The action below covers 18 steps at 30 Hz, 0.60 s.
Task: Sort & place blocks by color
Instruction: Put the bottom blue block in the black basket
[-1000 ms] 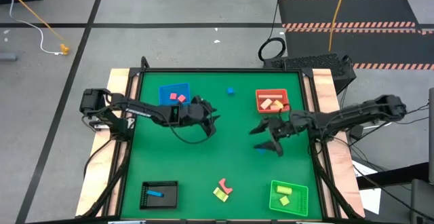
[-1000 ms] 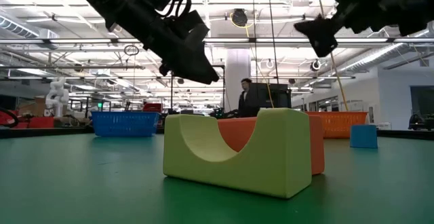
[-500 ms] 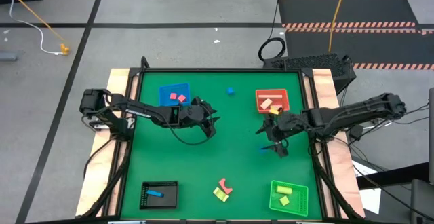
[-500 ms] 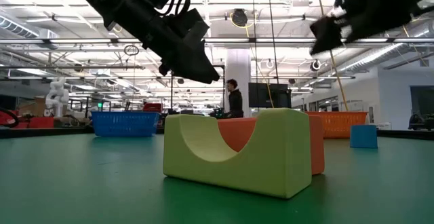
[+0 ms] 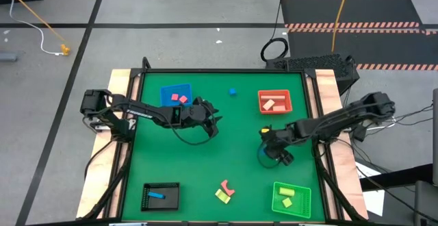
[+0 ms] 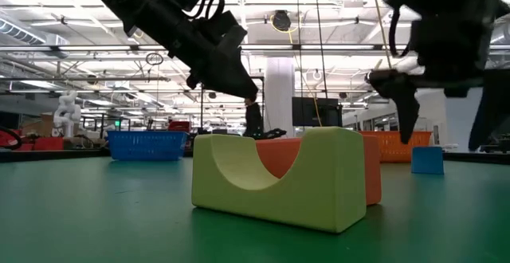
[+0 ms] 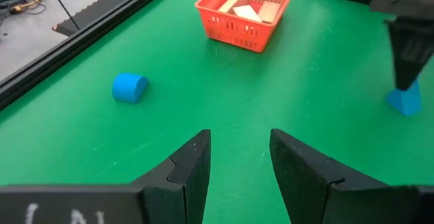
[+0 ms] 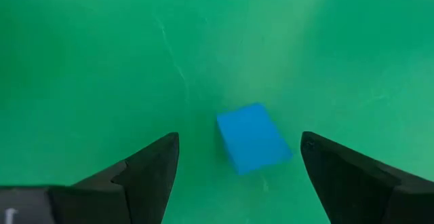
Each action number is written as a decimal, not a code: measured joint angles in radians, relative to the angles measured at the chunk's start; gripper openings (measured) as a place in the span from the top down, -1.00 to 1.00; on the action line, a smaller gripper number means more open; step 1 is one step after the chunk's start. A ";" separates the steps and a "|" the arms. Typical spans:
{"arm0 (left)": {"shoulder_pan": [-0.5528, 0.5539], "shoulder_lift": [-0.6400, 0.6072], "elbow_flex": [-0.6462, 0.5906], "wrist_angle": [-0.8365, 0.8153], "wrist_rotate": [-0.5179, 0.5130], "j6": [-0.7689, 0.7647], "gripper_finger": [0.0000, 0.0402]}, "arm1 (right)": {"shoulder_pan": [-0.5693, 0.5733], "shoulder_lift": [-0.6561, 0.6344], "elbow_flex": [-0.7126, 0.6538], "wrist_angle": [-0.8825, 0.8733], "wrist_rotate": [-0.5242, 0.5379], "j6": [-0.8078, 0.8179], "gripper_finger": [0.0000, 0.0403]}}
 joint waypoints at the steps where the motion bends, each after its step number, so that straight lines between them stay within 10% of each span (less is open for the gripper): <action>1: 0.000 0.000 0.000 0.000 0.000 0.002 0.23 | 0.000 0.018 0.000 0.005 0.000 0.000 -0.48; 18: -0.015 0.000 0.000 0.000 0.000 0.000 0.23 | 0.000 0.126 0.000 0.079 -0.001 0.137 -0.48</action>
